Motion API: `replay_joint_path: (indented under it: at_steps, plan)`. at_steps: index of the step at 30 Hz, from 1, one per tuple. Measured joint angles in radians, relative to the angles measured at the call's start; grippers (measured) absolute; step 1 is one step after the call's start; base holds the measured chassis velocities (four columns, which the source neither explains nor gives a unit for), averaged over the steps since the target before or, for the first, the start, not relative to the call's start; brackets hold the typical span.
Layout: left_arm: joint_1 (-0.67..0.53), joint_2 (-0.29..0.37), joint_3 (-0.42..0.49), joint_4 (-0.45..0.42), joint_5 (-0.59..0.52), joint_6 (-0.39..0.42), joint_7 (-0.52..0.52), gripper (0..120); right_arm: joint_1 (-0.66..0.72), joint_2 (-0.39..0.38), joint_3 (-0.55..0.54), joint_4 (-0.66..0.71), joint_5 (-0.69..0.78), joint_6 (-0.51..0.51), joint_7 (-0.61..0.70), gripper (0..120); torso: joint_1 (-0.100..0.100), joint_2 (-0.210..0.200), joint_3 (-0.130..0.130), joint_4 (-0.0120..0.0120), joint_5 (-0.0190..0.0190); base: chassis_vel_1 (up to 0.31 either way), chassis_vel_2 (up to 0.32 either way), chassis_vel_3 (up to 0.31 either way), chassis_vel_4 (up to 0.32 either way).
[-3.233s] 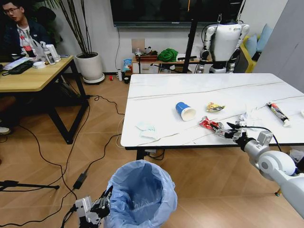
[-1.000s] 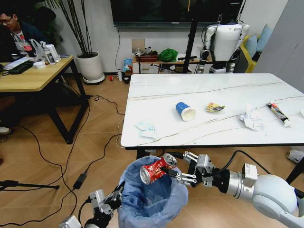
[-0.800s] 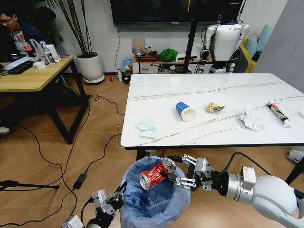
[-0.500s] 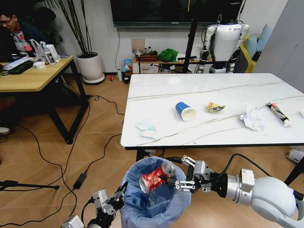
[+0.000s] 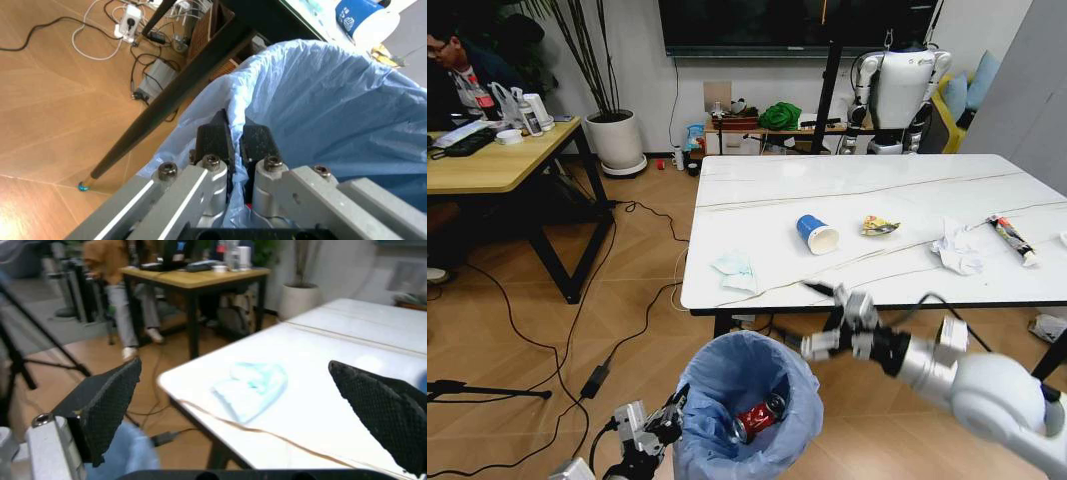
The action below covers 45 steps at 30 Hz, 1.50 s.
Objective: Pick up the trash bin and place the trash from the table into it.
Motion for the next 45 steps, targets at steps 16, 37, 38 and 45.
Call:
replay_joint_path:
  at_steps: [16,37,38,45]
  plan:
    - [0.038,-0.034,-0.034,-0.025,0.020,-0.005,0.008,0,0.226,0.179,-0.059,-0.228,0.138,-0.147,0.185,100,0.000,0.000,0.000,-0.0003,0.0000,0.000,0.000,0.000,0.000]
    - [0.062,-0.056,-0.079,-0.046,0.026,-0.008,0.010,0,0.380,0.321,-0.177,-0.419,0.156,-0.170,0.224,100,0.000,0.000,0.000,-0.0004,0.0001,0.000,0.000,0.000,0.000]
    - [0.065,-0.058,-0.082,-0.049,0.025,-0.009,0.010,0,0.402,0.334,-0.192,-0.436,0.156,-0.169,0.222,100,0.000,0.000,0.000,-0.0004,0.0000,0.000,0.000,0.000,0.000]
    - [0.074,-0.061,-0.098,-0.057,0.025,-0.010,0.010,0,0.463,0.370,-0.239,-0.501,0.150,-0.167,0.214,100,0.000,0.000,0.000,-0.0001,0.0000,0.000,0.000,0.000,0.000]
